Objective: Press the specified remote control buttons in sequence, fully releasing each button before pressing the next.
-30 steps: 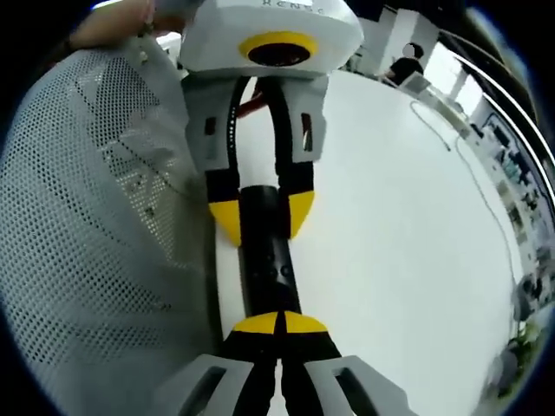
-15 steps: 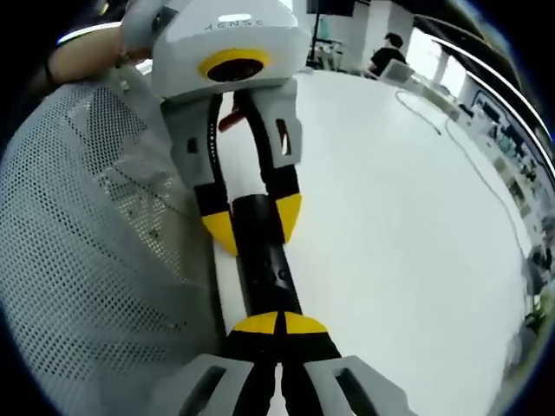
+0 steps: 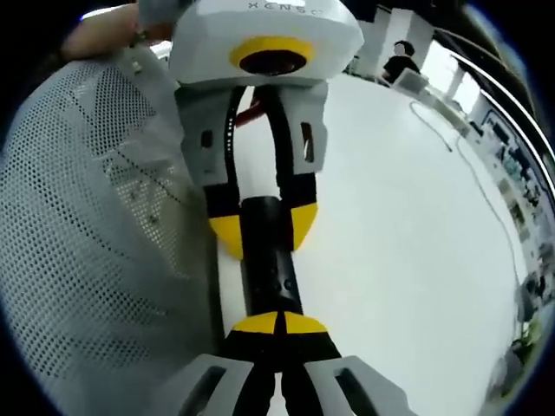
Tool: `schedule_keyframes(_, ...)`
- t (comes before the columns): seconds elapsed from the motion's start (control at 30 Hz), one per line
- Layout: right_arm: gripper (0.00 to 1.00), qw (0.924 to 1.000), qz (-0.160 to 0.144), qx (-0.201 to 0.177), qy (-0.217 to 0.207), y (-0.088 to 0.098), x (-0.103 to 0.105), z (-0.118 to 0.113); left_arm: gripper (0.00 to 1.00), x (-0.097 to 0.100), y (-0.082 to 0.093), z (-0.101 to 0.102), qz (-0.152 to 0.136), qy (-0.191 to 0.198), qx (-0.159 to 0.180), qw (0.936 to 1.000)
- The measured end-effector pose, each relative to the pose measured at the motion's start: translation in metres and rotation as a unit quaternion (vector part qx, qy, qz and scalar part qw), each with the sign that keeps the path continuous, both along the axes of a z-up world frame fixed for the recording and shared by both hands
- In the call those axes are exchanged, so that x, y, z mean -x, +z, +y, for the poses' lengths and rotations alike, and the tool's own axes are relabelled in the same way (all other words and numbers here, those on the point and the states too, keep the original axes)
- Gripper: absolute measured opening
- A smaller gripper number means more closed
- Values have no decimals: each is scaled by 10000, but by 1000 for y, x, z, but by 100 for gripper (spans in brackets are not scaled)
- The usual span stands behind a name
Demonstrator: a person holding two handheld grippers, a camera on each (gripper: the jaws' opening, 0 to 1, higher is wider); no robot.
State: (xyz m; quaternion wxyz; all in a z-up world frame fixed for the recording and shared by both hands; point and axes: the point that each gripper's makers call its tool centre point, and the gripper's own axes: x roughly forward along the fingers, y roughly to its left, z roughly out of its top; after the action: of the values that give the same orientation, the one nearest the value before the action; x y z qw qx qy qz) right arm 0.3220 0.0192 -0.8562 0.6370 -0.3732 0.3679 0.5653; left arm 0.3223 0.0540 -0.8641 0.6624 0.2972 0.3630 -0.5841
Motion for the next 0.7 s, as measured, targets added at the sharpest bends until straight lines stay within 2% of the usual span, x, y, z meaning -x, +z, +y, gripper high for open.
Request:
schedule_keyframes(0.1, 0, 10000, -3, 15, -15, 0, -1, -1, 25, 0, 0, 0, 7, 12, 10, 10000)
schedule_keyframes(0.3, 0, 9978, 374, -301, -449, 2, -3, -2, 25, 0, 1, 0, 13, 55, 58, 10000)
schedule_keyframes(0.57, 0, 9991, 166, -374, -70, 6, 1, 10, 25, -1, 1, 0, 31, 79, 85, 9999)
schedule_keyframes(0.7, 0, 9998, -13, -167, 111, 1, 0, 8, 25, -1, 1, 0, 38, 80, 91, 9999)
